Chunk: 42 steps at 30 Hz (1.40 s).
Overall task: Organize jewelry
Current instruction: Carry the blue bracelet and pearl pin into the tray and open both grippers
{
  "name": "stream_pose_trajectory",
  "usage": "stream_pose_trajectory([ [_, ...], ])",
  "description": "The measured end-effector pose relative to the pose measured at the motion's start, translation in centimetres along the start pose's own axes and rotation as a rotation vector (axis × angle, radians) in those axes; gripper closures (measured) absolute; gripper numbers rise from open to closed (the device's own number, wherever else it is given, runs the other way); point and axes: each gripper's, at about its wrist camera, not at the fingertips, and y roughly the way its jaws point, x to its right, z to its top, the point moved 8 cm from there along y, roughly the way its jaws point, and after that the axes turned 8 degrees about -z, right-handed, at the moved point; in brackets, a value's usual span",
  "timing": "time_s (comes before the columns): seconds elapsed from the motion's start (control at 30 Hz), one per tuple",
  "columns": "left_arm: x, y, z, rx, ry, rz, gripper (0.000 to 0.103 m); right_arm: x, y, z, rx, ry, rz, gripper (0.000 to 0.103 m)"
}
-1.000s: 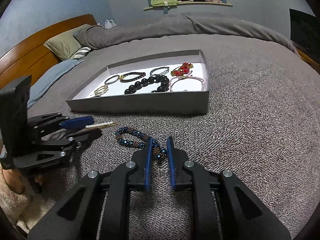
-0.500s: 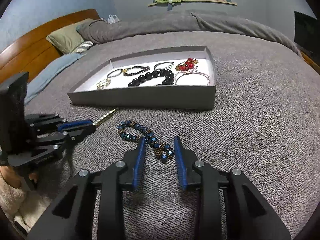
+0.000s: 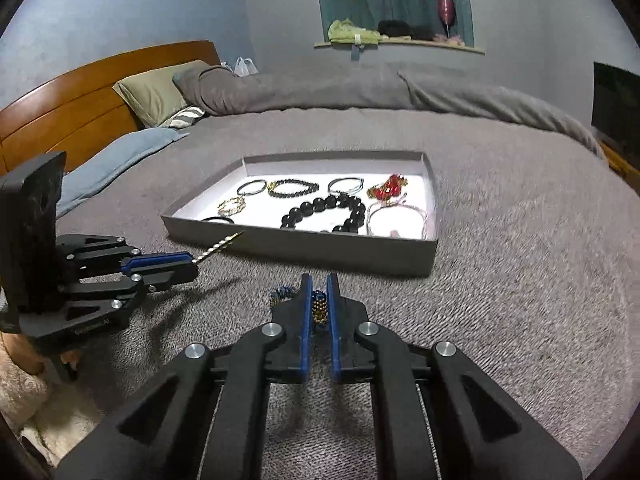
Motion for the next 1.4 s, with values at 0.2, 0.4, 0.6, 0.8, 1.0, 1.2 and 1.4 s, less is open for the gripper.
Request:
stream_pose_trajectory([
  [0.2, -0.2, -0.9, 0.7, 0.025, -0.008, 0.005, 0.093, 0.1, -1.0, 1.8, 0.032, 0.017, 0.015, 0.096],
  [0.4, -1.8, -1.7, 2.2, 0.048, -0.017, 0.045, 0.093, -0.4, -1.8, 4.5, 0.07, -0.006, 0.014, 0.096],
  [0.6, -4.9, -1.8, 4.3, 0.055, -0.052, 0.09, 0.093, -1.1, -2.1, 8.2, 0.122, -0.02, 0.011, 0.096],
  [0.8, -8.1, -0.6, 5.5, 0.057, -0.079, 0.126, 0.093, -3.1, 1.0, 11.2, 0.117, -0.031, 0.032, 0.096],
  [1.0, -10.4, 0.0, 4.4, 0.039, -0.13, 0.134, 0.093, -5.7, 5.9, 11.5, 0.057, -0.03, 0.074, 0.096],
  [1.2, -11.5, 0.3, 3.4, 0.023, -0.159, 0.129, 0.093, -7.9, 9.5, 10.6, -0.015, -0.016, 0.149, 0.096],
  [1.4, -11.4, 0.9, 2.8, 0.004, -0.156, 0.12, 0.093, -6.9, 12.2, 9.3, -0.091, 0.019, 0.123, 0.096],
])
